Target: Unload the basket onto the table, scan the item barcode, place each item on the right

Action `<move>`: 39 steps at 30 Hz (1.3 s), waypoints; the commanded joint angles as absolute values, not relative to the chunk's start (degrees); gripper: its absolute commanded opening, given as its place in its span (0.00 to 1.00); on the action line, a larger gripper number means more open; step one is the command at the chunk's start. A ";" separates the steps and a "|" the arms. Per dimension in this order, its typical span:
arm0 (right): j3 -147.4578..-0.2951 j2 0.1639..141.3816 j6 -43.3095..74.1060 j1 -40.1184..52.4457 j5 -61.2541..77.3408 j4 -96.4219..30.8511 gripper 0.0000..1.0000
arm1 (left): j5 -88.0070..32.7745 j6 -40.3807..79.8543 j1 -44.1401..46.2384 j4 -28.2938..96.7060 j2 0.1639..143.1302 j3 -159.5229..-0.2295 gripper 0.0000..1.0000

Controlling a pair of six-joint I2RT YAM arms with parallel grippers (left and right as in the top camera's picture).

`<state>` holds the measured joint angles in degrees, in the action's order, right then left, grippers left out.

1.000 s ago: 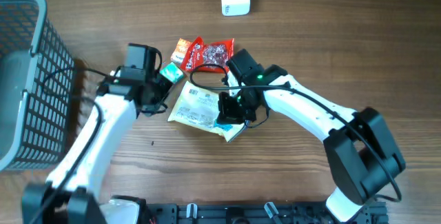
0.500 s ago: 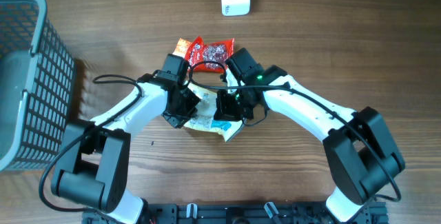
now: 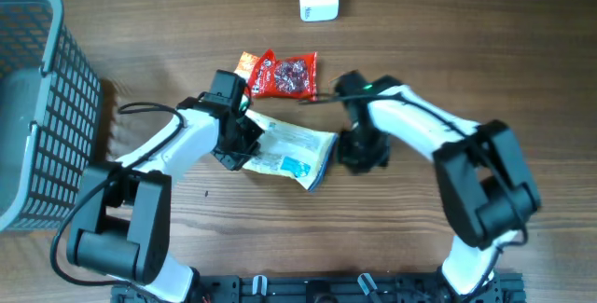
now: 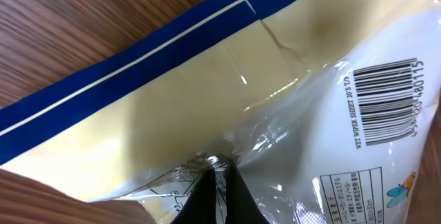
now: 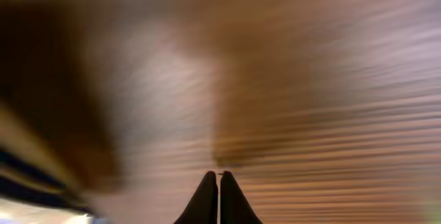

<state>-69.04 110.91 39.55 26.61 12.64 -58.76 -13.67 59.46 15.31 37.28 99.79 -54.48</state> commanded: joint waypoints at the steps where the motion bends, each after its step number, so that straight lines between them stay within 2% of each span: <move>1: -69.52 102.59 37.06 23.18 5.78 -59.66 0.04 | -4.25 56.21 12.25 38.76 100.14 -52.77 0.04; 4: -70.35 95.22 24.58 22.41 16.38 -55.75 0.07 | -6.61 51.24 12.67 40.93 93.19 -55.11 0.04; 5: -70.41 93.10 21.43 22.41 20.99 -52.99 0.20 | -9.80 49.91 13.06 40.99 89.45 -55.59 0.04; 6: -70.41 91.92 20.93 22.46 24.16 -50.28 0.36 | -12.29 49.87 13.32 41.06 85.97 -55.59 0.09; 7: -70.41 91.74 20.95 22.50 25.80 -48.29 0.44 | -13.21 49.87 13.39 41.30 83.99 -55.59 0.20; 8: -70.39 92.12 20.91 22.65 27.07 -45.32 0.61 | -13.69 49.84 13.39 42.11 81.14 -55.59 0.38; 9: -70.39 92.82 20.58 22.90 27.07 -42.72 0.75 | -13.63 49.63 13.34 42.98 78.61 -55.59 0.65; 10: -70.39 93.73 19.09 23.09 27.33 -40.36 0.80 | -13.43 49.63 13.32 43.35 77.38 -55.59 0.79; 12: -70.39 98.19 10.59 24.21 34.17 -32.67 0.92 | -10.02 47.94 13.32 43.88 72.20 -55.59 0.91; 14: -70.39 102.50 9.15 25.50 37.60 -27.62 0.94 | -3.86 48.14 13.32 45.78 69.63 -55.59 1.00; 18: -70.41 112.12 10.61 28.23 42.57 -18.94 1.00 | 10.57 59.33 13.10 55.09 67.79 -55.59 1.00; 23: -70.41 117.97 15.27 30.39 43.42 -17.61 0.98 | 11.46 61.08 11.84 57.87 67.81 -55.57 1.00; 24: -70.39 118.78 18.02 31.55 45.10 -19.05 0.86 | 11.46 61.08 11.75 58.15 67.81 -55.55 1.00; 28: -70.41 118.19 20.56 34.26 40.93 -26.46 0.68 | 12.08 60.84 11.75 59.72 67.83 -55.51 1.00; 29: -70.41 117.34 21.47 33.76 39.59 -29.21 0.56 | 12.51 60.90 11.75 61.17 67.85 -55.51 1.00; 30: -70.41 115.92 21.37 33.12 38.63 -32.12 0.49 | 12.43 60.93 11.75 62.17 68.05 -55.46 1.00; 34: -70.41 108.40 19.62 32.23 35.07 -39.97 0.49 | 12.19 60.95 11.77 61.43 70.59 -52.69 1.00; 36: -70.41 105.06 20.05 32.23 33.91 -38.50 0.70 | 8.71 60.93 11.75 56.42 73.97 -48.88 1.00; 39: -70.39 106.28 21.02 32.29 34.13 -35.77 0.76 | 5.48 60.90 11.75 50.59 79.99 -46.89 1.00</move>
<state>-70.19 105.51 20.62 32.10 35.62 -36.99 8.47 60.38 12.03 52.71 75.77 -48.51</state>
